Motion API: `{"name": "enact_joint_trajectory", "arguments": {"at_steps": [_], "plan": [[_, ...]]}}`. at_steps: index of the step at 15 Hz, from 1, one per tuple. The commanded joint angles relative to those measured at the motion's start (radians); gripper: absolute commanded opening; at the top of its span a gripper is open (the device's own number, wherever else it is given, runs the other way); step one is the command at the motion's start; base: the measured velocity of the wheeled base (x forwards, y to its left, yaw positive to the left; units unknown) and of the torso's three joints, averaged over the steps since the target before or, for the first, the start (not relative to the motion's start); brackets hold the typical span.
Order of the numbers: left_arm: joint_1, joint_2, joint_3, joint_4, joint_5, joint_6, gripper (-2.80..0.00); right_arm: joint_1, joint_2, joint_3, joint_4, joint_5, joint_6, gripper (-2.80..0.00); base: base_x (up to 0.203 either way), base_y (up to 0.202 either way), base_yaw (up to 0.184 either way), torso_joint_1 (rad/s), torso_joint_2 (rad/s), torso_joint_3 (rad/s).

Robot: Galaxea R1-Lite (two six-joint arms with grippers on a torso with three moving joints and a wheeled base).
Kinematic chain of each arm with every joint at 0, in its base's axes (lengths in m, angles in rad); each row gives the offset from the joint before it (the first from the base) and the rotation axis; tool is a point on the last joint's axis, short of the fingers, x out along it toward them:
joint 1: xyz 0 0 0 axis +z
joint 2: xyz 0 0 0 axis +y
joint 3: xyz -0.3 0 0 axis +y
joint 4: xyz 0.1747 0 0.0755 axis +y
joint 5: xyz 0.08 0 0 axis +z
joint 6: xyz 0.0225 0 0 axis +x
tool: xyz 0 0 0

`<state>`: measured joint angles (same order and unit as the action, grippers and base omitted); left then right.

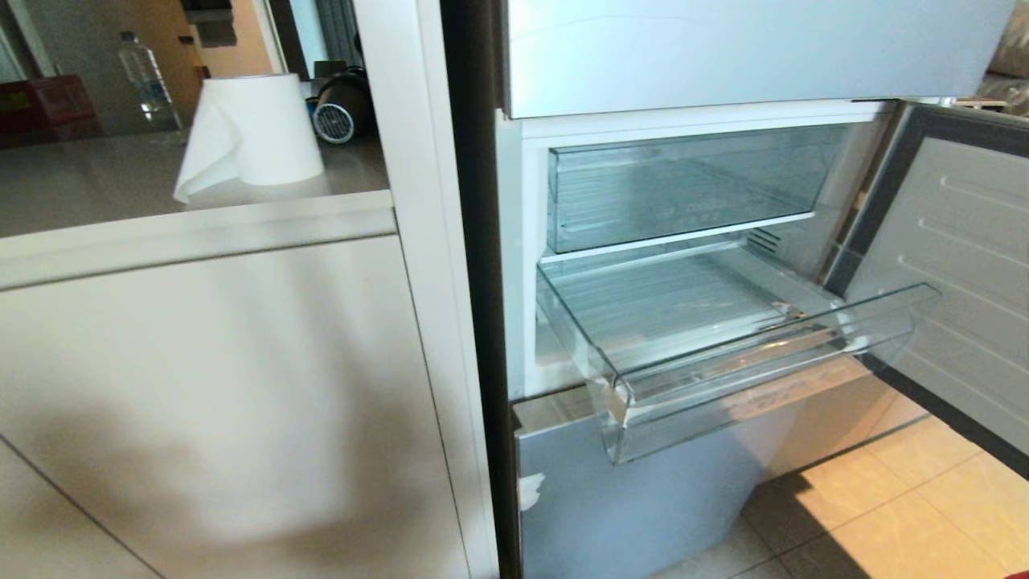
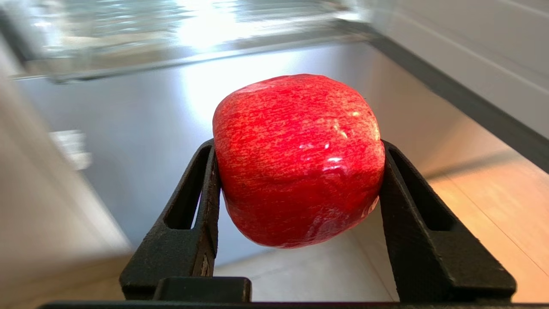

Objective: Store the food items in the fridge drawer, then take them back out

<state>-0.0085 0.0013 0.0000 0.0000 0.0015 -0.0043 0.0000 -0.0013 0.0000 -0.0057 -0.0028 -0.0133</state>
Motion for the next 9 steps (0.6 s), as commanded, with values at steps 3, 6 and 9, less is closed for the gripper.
{"name": "enact_joint_trajectory", "arguments": {"at_steps": [3,6,9], "plan": [[0.001,0.000,0.000,0.000,0.002,0.000,-2.80,0.000,0.001,0.001,0.000,0.001,-0.002,-2.80,0.000,0.007,-0.170,-0.001,0.00,0.004],[0.001,0.000,0.000,0.000,0.000,0.000,-2.80,0.000,0.001,0.000,0.000,0.000,0.007,-2.80,-0.001,0.007,-0.176,0.002,0.00,0.002],[0.001,0.000,0.000,0.000,0.000,0.000,-2.80,0.000,0.001,0.000,0.000,0.000,0.007,-2.80,-0.001,0.009,-0.173,0.006,0.00,0.003]]}}
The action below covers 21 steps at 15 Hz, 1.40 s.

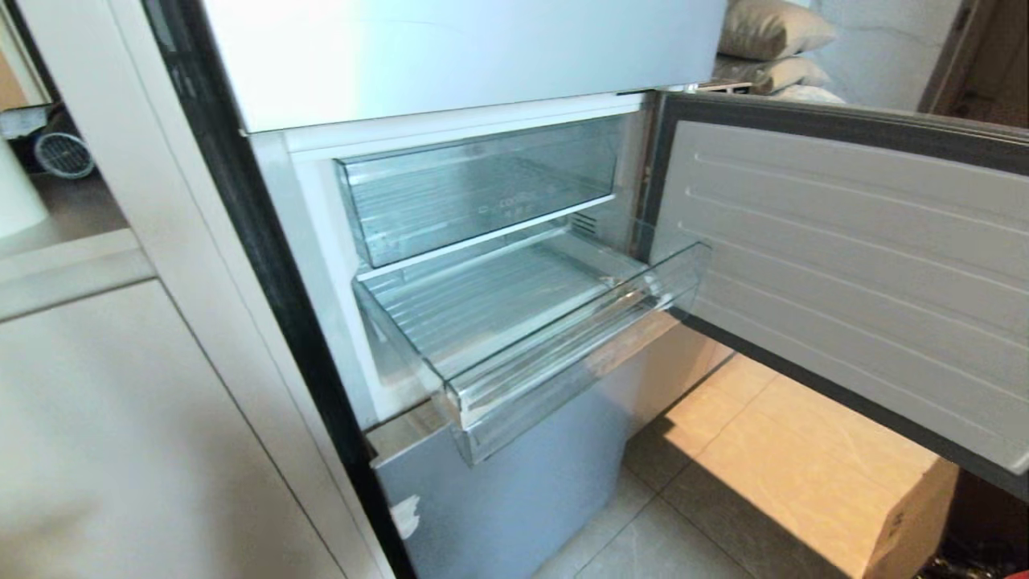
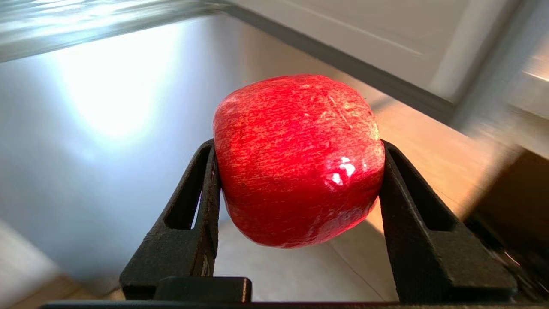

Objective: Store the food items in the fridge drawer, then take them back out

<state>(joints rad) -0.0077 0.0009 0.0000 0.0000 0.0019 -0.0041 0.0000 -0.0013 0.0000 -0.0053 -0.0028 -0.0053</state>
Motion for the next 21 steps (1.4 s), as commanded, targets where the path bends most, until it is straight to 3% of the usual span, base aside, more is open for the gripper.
{"name": "enact_joint_trajectory", "arguments": {"at_steps": [1,8,10,12,15,17,21], "plan": [[0.000,0.001,0.000,0.000,0.001,0.000,-2.80,0.000,0.001,0.000,-0.001,0.000,-0.001,-2.80,0.001,0.011,-0.176,0.006,0.01,-0.001],[0.000,0.001,0.000,0.000,0.000,0.000,-2.80,0.000,0.001,0.000,-0.004,0.001,-0.020,-2.80,0.001,0.002,-0.055,0.001,0.00,0.000],[0.000,0.001,0.000,0.000,0.001,0.000,-2.80,0.000,0.006,-0.064,-0.004,-0.013,-0.007,-2.80,0.000,0.000,0.000,0.000,0.00,0.000],[0.000,0.001,0.000,0.000,0.000,0.000,-2.80,-0.002,0.090,-0.168,0.009,-0.092,0.051,-2.80,0.000,0.000,0.000,0.000,0.00,0.000],[0.000,0.001,0.000,0.000,0.000,0.000,-2.80,-0.032,0.251,-0.298,0.086,-0.237,0.237,-2.80,0.000,0.000,0.000,0.000,0.00,0.000],[0.000,0.001,0.000,0.000,0.001,0.000,-2.80,-0.109,0.369,-0.351,0.129,-0.260,0.323,-2.80,0.000,0.000,0.000,0.000,0.00,0.000],[0.000,0.001,0.000,0.000,0.001,0.000,-2.80,-0.456,0.533,-0.402,0.049,-0.201,0.420,-2.80,0.000,0.000,0.000,0.000,0.00,0.000]]}}
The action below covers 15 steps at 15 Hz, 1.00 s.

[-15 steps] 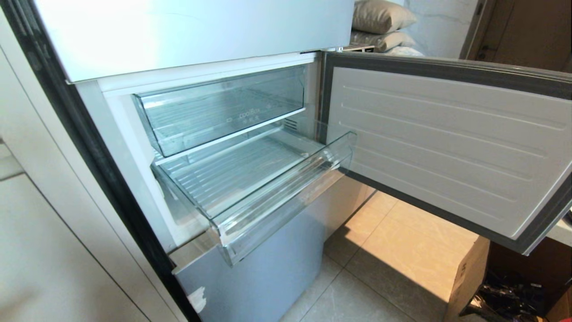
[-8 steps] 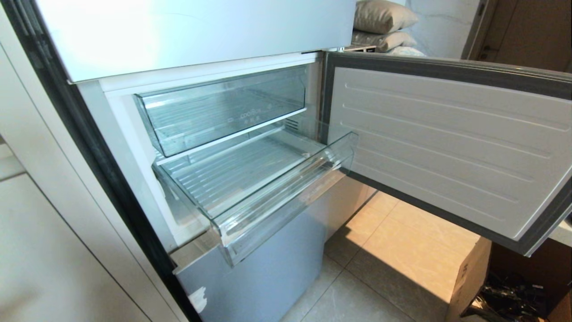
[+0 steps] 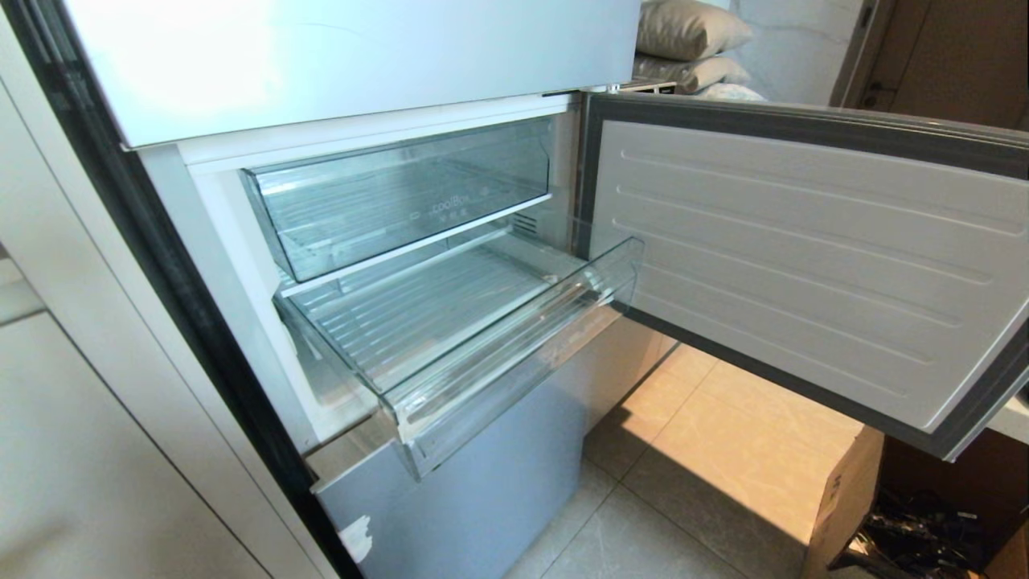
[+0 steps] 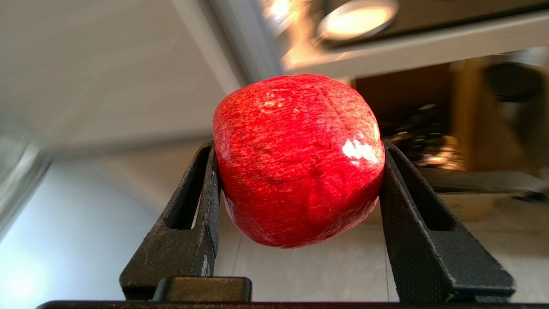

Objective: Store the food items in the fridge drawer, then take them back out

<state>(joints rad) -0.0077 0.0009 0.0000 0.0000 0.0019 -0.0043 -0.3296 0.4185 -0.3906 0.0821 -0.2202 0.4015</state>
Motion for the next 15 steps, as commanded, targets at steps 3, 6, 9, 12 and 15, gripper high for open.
{"name": "enact_joint_trajectory", "arguments": {"at_steps": [3,6,9,12,15], "plan": [[0.000,0.001,0.000,0.000,0.001,0.000,-2.80,-0.377,0.257,-0.001,-0.166,0.191,0.046,-2.80,0.000,0.000,0.000,0.000,0.00,0.000],[0.000,0.001,0.000,0.000,0.001,0.000,-2.80,-0.500,0.454,-0.019,-0.304,0.307,0.065,-2.80,0.000,0.000,0.000,0.000,0.00,0.000],[0.000,0.001,0.000,0.000,0.000,0.000,-2.80,-0.566,0.667,-0.055,-0.489,0.332,0.066,-2.80,0.000,0.000,0.000,0.000,0.00,0.000],[0.000,0.001,0.000,0.000,0.000,0.000,-2.80,-0.609,0.840,-0.131,-0.601,0.348,0.064,-2.80,0.000,0.000,0.000,0.000,0.00,0.000],[0.000,0.001,0.000,0.000,0.001,0.000,-2.80,-0.658,0.970,-0.235,-0.623,0.381,0.063,-2.80,0.000,0.000,0.000,0.000,0.00,0.000]]}}
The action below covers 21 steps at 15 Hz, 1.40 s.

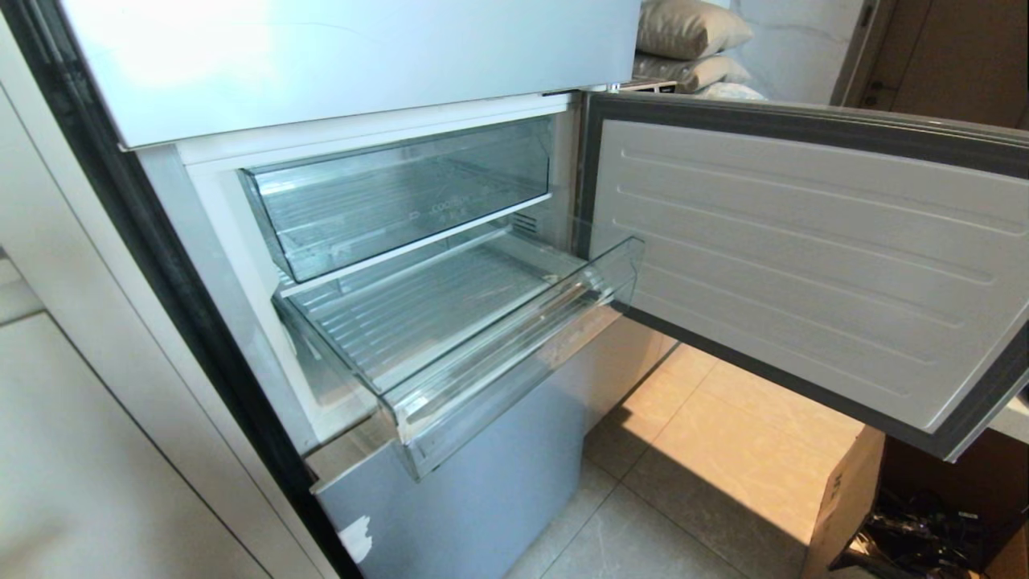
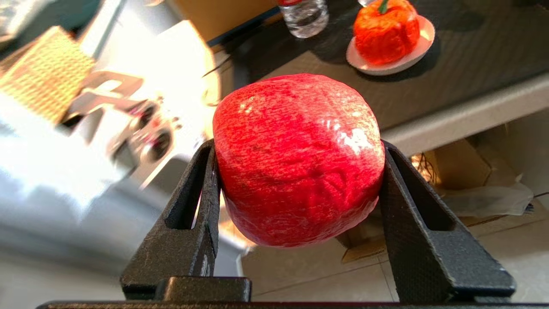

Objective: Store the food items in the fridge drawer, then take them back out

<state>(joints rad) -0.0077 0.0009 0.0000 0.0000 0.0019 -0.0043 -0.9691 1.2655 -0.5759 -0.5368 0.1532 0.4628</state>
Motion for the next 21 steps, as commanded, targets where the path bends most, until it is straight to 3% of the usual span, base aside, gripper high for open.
{"name": "enact_joint_trajectory", "arguments": {"at_steps": [1,13,21], "plan": [[0.000,0.001,0.000,0.000,0.000,0.000,-2.80,-0.021,0.166,-0.083,-0.004,0.020,0.001,-2.80,0.000,0.000,0.000,0.000,0.00,0.000],[0.000,0.001,0.000,0.000,0.000,0.000,-2.80,0.033,0.606,-0.387,-0.041,0.169,-0.007,-2.80,0.000,0.000,0.000,0.000,0.00,0.000],[0.000,0.001,0.000,0.000,0.001,0.000,-2.80,0.082,0.728,-0.450,-0.089,0.267,-0.006,-2.80,0.000,0.000,0.000,0.000,0.00,0.000]]}}
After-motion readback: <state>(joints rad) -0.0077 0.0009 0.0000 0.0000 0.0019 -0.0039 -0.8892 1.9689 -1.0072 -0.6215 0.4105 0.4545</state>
